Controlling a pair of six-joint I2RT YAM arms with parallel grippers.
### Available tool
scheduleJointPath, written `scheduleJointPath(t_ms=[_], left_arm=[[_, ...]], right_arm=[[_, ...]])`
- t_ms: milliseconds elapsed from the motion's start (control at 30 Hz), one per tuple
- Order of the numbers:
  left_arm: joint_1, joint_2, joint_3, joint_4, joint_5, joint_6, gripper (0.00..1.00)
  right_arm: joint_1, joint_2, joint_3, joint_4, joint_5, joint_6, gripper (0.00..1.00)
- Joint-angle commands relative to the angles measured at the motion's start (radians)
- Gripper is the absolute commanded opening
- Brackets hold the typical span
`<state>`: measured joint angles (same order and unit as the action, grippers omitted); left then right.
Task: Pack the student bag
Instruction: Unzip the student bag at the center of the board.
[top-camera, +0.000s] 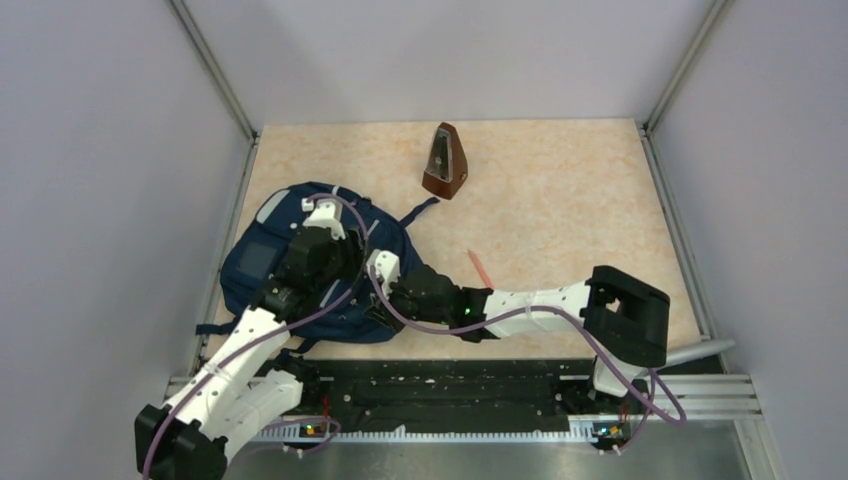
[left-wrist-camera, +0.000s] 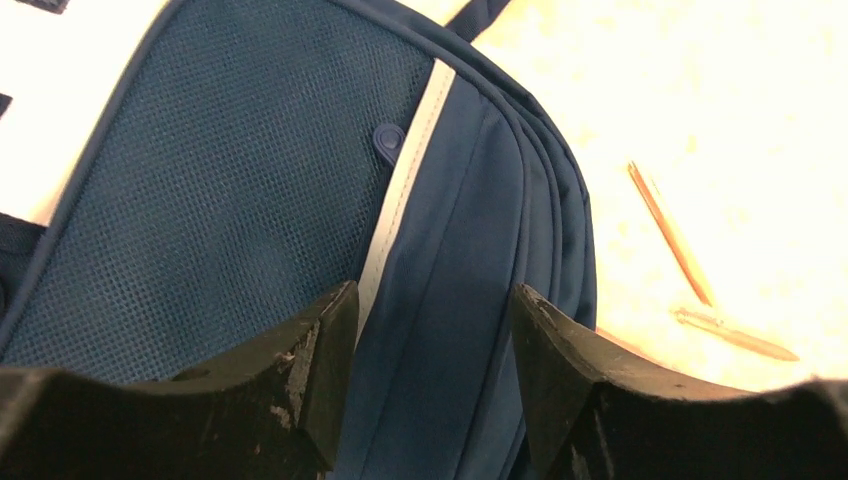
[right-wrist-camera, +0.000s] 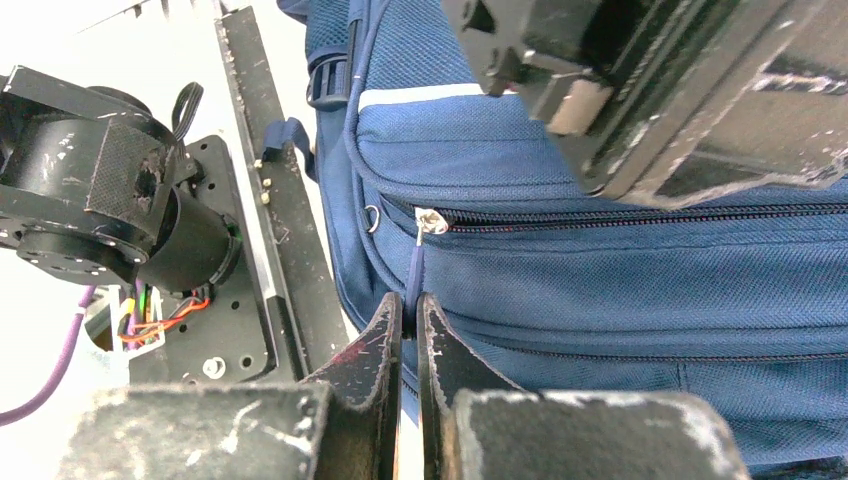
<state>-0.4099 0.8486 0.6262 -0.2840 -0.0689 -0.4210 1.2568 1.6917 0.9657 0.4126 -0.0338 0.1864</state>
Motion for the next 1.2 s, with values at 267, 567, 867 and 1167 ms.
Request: scheduleJointPath(t_ms=[267,567,867,1167], left_arm=[[-0.019,-0.024,-0.037,-0.071,0.03,-0.029,0.73],[-0.06,0.065,0.009,-0.164,-0.128,-0.04,0.4],[-0.062,0.124,0.074,-0.034,0.031,-0.061,0.0],[-0.06,0.28,0.262,0.036,0.113,-0.083,0.0]], right_arm=[[0.031,-0.064,-0.029,0.098,-0.011,0.016,0.0],[0.027,-0.084,-0.053,0.111,0.007,0.015,0.0],[-0.015,-0.133,-0.069,0.054,0.031,-0.02,0.0],[-0.015,-0.158,-0.055,0.036,-0.019,-0.043,0.0]])
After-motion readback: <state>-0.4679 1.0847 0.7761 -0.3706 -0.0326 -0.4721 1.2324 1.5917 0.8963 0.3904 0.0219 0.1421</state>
